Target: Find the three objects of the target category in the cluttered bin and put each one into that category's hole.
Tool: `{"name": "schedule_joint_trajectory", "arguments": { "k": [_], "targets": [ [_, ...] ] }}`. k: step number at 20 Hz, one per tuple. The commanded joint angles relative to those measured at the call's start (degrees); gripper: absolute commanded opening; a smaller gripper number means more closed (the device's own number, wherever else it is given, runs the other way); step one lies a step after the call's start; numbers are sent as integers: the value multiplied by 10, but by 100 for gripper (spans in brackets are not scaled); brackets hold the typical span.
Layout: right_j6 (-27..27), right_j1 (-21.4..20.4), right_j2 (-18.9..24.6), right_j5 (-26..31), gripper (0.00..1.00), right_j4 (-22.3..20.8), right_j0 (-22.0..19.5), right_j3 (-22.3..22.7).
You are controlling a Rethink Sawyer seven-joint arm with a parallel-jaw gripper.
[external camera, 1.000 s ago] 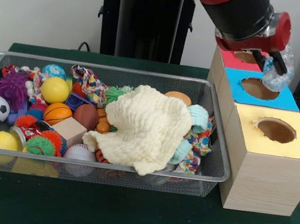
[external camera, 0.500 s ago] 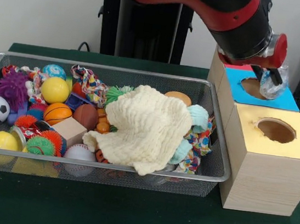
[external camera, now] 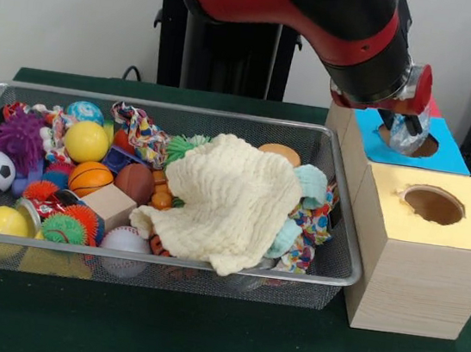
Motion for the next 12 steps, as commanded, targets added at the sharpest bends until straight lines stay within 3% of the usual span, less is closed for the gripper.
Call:
{"name": "schedule_joint_trajectory", "arguments": {
  "k": [1,12],
  "targets": [
    [53,16,7,36,0,-28,-23,43],
    [66,29,20,57,0,-18,-31,40]
  ]
}}
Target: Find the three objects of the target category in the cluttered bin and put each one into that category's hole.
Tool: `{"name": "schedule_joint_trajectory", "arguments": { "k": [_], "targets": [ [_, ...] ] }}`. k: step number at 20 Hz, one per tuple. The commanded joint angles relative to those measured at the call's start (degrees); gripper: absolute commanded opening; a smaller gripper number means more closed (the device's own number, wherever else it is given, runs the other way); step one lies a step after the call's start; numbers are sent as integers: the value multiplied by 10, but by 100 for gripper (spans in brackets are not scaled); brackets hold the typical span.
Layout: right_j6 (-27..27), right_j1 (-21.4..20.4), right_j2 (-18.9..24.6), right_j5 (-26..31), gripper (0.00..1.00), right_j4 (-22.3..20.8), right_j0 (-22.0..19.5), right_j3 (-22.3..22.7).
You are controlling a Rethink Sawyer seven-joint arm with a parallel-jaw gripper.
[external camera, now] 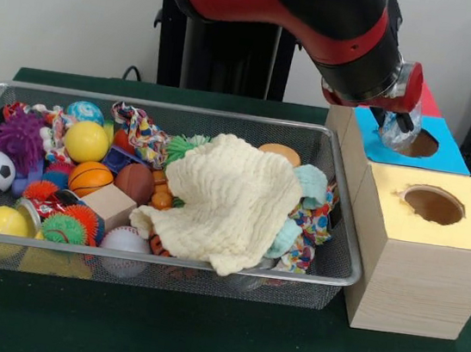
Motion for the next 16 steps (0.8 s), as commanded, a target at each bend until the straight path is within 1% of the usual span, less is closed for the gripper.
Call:
{"name": "schedule_joint_trajectory", "arguments": {
  "k": [1,8,12,13,16],
  "targets": [
    [67,29,21,49,0,-9,-21,39],
    [69,34,23,13,0,3,-16,59],
    [69,38,23,1,0,5,-12,65],
    [68,35,24,-4,0,7,-10,72],
    [75,32,22,-8,0,8,-6,74]
  ]
}}
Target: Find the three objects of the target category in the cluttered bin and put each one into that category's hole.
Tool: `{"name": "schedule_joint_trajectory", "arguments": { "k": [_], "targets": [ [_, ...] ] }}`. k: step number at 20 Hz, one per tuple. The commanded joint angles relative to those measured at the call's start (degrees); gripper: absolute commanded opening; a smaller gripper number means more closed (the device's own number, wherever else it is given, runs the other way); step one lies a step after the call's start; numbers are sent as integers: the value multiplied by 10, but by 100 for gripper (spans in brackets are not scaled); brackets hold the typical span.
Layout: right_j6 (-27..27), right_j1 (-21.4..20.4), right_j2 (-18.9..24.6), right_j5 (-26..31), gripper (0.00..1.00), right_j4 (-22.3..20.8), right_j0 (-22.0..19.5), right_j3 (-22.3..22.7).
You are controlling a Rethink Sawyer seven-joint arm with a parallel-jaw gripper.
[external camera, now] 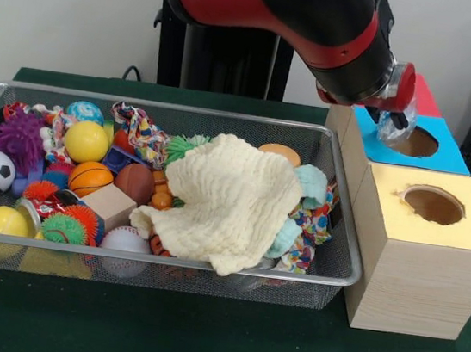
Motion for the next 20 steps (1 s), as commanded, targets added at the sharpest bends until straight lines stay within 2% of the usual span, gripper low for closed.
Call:
{"name": "schedule_joint_trajectory", "arguments": {
  "k": [1,20],
  "targets": [
    [78,24,22,-19,0,10,0,66],
    [77,31,43,-78,0,57,12,74]
  ]
}}
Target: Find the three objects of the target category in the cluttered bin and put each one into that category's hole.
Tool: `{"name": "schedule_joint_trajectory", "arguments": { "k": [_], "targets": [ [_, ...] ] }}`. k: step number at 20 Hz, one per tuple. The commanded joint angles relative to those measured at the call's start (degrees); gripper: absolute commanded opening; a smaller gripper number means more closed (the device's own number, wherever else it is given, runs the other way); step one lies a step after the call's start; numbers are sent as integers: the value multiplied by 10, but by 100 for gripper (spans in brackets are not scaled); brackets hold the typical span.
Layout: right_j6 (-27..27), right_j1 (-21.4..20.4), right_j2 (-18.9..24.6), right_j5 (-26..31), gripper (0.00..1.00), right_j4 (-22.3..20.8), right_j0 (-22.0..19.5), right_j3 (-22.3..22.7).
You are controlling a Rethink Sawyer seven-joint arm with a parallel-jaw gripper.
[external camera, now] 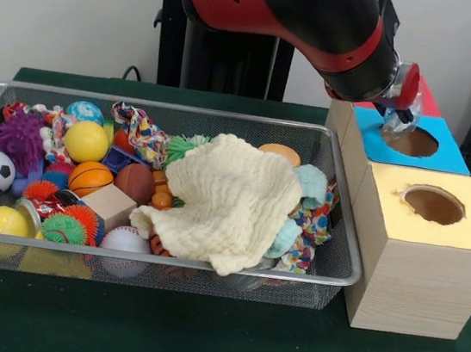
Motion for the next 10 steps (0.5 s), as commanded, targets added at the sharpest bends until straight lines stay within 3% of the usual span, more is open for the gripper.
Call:
{"name": "schedule_joint_trajectory", "arguments": {
  "k": [1,10],
  "targets": [
    [76,27,45,-68,0,41,4,37],
    [65,14,56,-93,0,73,6,56]
  ]
}}
